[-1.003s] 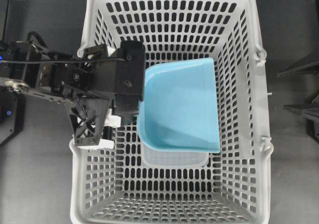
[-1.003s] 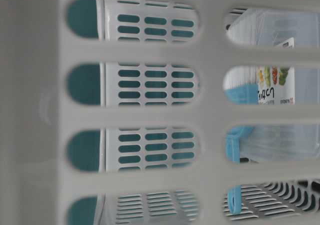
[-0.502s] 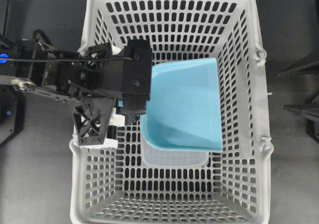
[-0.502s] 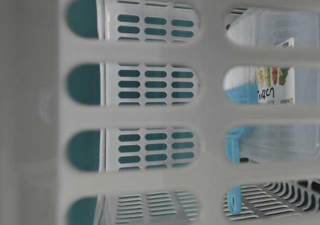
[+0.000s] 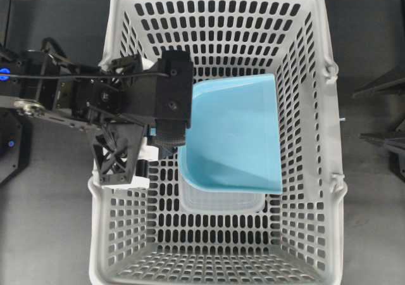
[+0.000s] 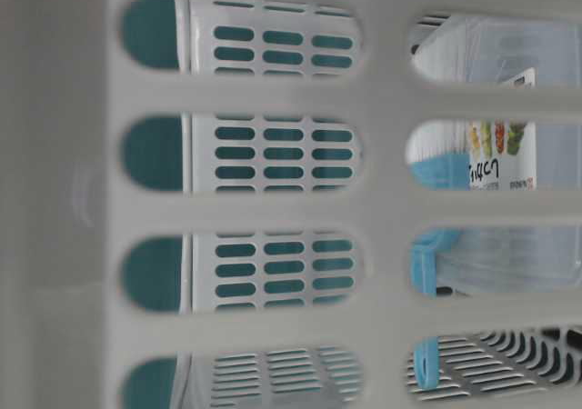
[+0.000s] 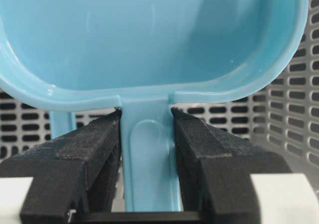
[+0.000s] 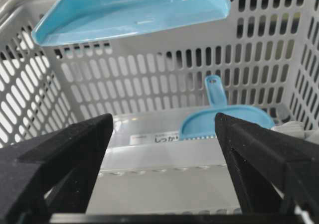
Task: Pick up the dustpan from the shopping basket with the left arm.
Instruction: 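Hold the raised dustpan steady above the basket with the left gripper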
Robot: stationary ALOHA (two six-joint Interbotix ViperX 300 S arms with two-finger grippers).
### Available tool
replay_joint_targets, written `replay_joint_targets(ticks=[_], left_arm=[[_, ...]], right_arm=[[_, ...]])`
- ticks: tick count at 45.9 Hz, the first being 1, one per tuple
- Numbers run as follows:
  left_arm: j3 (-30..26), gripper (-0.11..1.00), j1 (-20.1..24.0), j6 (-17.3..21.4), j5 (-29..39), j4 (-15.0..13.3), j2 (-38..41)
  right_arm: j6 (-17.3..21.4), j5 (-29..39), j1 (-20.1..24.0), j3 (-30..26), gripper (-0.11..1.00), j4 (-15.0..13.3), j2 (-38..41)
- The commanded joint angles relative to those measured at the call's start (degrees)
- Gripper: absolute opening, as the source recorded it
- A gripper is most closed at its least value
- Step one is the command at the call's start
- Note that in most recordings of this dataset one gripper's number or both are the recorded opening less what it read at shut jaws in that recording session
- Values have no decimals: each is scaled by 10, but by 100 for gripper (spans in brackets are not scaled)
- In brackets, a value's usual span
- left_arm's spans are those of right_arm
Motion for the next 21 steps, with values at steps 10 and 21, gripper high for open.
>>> replay_joint_targets(ticks=[10, 21], left_arm=[[-4, 30, 0, 0, -4, 3, -7], [35, 30, -3, -2, -8, 3, -12]], right_arm=[[3, -1, 2, 4, 79, 2, -18], [9, 27, 4, 17, 79, 4, -55]])
